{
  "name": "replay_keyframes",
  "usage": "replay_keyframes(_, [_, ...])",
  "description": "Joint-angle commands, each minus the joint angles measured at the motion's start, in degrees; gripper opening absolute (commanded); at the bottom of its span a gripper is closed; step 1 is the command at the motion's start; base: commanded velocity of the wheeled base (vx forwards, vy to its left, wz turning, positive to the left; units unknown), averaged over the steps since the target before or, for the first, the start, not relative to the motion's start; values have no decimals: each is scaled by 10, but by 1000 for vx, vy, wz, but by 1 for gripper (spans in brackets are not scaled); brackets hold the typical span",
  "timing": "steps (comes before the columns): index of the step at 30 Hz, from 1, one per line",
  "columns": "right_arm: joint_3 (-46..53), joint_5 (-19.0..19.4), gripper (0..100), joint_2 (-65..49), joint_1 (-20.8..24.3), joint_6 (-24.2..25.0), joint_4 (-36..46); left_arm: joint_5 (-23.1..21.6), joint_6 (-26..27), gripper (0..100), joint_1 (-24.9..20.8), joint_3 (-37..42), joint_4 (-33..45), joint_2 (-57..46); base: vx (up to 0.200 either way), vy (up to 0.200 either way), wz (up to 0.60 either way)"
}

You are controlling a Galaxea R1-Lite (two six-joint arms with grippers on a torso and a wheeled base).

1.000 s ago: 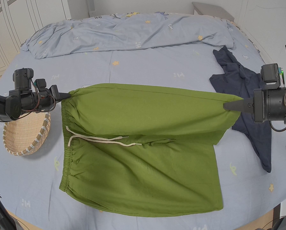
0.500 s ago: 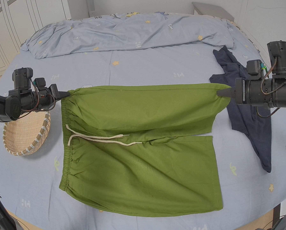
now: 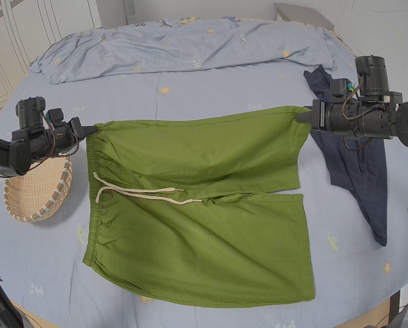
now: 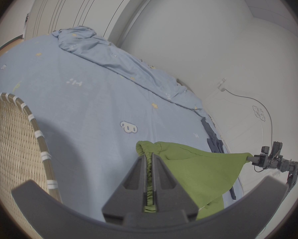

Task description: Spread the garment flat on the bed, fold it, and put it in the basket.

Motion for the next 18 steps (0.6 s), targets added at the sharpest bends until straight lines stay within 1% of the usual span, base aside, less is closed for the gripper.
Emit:
replay_keyframes(1, [-34,-2,0,52,-7,-5,-14,1,-1,0,6,9,-15,3,0,0,0])
replay_keyframes(7, [-67,-4,0,82,-11,-17,-32,1,0,0,9,11,-37,13,0,0,0])
replay_keyframes(12, [-94,-5,0,124,-22,-29,-56,1,1,0,13,6,-82,44,0,0,0])
replay_keyframes(13, [-101,-7,0,135,-26,-38,-59,1,2,0,13,5,-90,50,0,0,0])
replay_keyframes(16, [-121,-9,0,154,-35,-51,-61,1,6,0,13,2,-94,58,0,0,0])
replay_keyframes(18, [-138,-21,0,171,-36,-54,-61,1,6,0,13,-6,-91,66,0,0,0])
